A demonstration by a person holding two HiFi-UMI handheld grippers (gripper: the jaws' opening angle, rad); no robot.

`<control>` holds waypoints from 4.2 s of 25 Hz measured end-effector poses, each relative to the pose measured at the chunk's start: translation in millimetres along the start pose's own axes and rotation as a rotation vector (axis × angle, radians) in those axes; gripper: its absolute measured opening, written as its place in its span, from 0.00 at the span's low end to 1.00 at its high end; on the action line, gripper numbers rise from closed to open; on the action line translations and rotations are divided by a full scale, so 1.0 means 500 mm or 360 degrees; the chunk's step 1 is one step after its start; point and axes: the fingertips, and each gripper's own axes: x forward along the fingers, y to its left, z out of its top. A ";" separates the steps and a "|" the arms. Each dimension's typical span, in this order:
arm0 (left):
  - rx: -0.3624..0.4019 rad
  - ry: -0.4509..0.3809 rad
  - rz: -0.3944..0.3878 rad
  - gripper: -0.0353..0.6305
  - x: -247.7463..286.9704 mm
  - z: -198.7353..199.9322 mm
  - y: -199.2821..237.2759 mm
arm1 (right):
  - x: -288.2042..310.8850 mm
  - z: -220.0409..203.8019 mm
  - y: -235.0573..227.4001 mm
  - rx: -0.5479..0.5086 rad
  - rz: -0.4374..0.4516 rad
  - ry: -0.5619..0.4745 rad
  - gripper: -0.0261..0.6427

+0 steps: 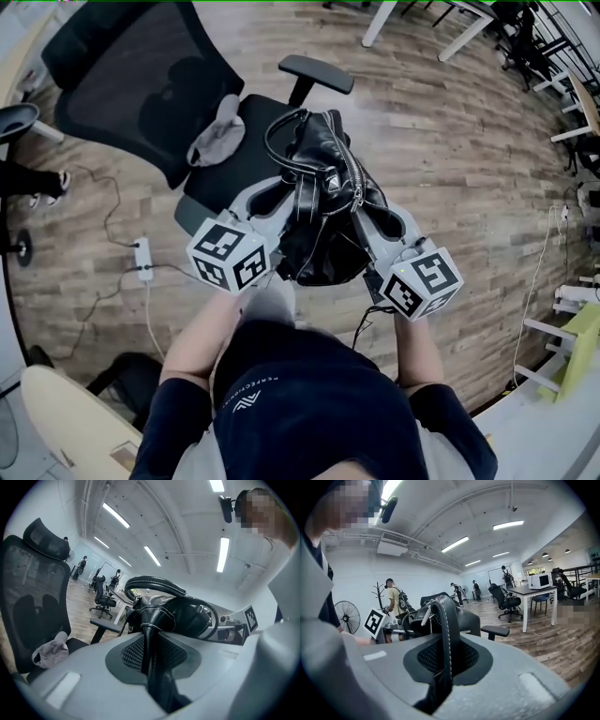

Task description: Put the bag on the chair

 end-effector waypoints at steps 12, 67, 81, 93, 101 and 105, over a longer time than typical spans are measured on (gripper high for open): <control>0.0000 0.0015 0.0186 0.20 0.059 0.032 0.218 | 0.233 0.005 -0.066 -0.0066 0.0160 0.0033 0.08; -0.0255 0.0095 0.0785 0.24 0.229 -0.172 0.569 | 0.616 -0.217 -0.315 -0.0253 0.0793 0.0415 0.15; -0.0273 0.0272 0.0608 0.27 0.233 -0.226 0.525 | 0.555 -0.271 -0.332 -0.0318 0.0672 0.0574 0.19; -0.0185 0.0447 0.0489 0.29 0.237 -0.280 0.469 | 0.489 -0.329 -0.353 -0.0354 0.0518 0.0672 0.22; -0.0144 0.0568 0.0514 0.31 0.212 -0.298 0.459 | 0.470 -0.347 -0.342 -0.0460 0.0471 0.0752 0.25; -0.0133 0.0609 0.0519 0.32 0.214 -0.304 0.458 | 0.465 -0.351 -0.351 -0.0509 0.0421 0.0796 0.27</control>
